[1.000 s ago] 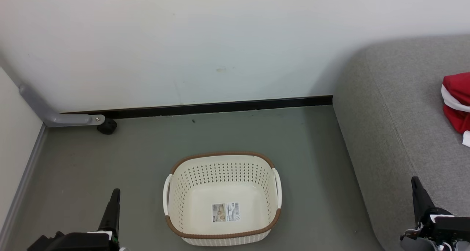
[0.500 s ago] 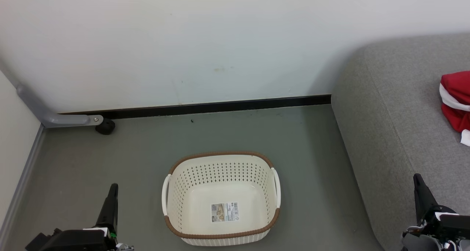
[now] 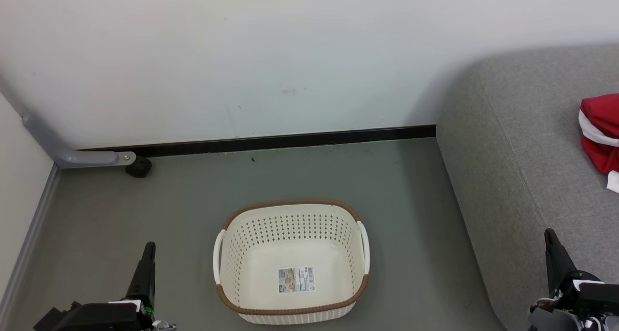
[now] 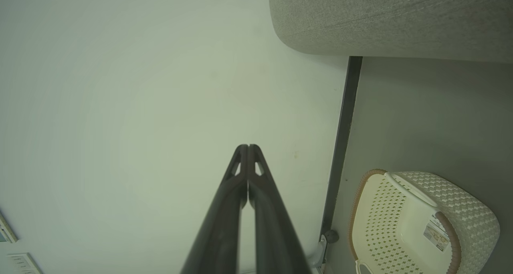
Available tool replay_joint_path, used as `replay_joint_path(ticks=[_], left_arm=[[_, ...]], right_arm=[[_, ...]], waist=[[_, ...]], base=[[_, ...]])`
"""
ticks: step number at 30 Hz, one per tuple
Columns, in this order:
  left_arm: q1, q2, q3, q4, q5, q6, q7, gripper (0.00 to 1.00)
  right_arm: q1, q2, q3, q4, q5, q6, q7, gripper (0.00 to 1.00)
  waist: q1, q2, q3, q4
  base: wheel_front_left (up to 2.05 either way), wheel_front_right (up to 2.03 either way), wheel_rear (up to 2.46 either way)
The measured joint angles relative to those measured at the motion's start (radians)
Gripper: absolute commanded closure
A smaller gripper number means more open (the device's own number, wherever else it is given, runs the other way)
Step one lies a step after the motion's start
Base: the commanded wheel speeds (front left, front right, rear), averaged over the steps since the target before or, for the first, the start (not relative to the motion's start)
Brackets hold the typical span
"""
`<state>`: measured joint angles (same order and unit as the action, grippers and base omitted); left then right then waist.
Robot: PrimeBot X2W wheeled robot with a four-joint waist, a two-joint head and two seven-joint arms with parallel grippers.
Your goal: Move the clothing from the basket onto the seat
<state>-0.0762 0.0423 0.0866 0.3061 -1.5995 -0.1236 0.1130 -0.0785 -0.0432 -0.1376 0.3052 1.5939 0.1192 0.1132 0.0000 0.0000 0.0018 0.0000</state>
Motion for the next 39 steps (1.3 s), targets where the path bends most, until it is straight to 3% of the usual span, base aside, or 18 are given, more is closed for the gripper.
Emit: replay_joint_path(ticks=[39], left_arm=[[0.0, 0.0, 0.0, -0.004, -0.001, 0.0, 0.0, 1.0]], right_arm=[[0.0, 0.0, 0.0, -0.001, 0.0, 0.0, 0.0, 1.0]], waist=[[0.0, 0.0, 0.0, 0.0]], base=[[0.0, 0.0, 0.0]])
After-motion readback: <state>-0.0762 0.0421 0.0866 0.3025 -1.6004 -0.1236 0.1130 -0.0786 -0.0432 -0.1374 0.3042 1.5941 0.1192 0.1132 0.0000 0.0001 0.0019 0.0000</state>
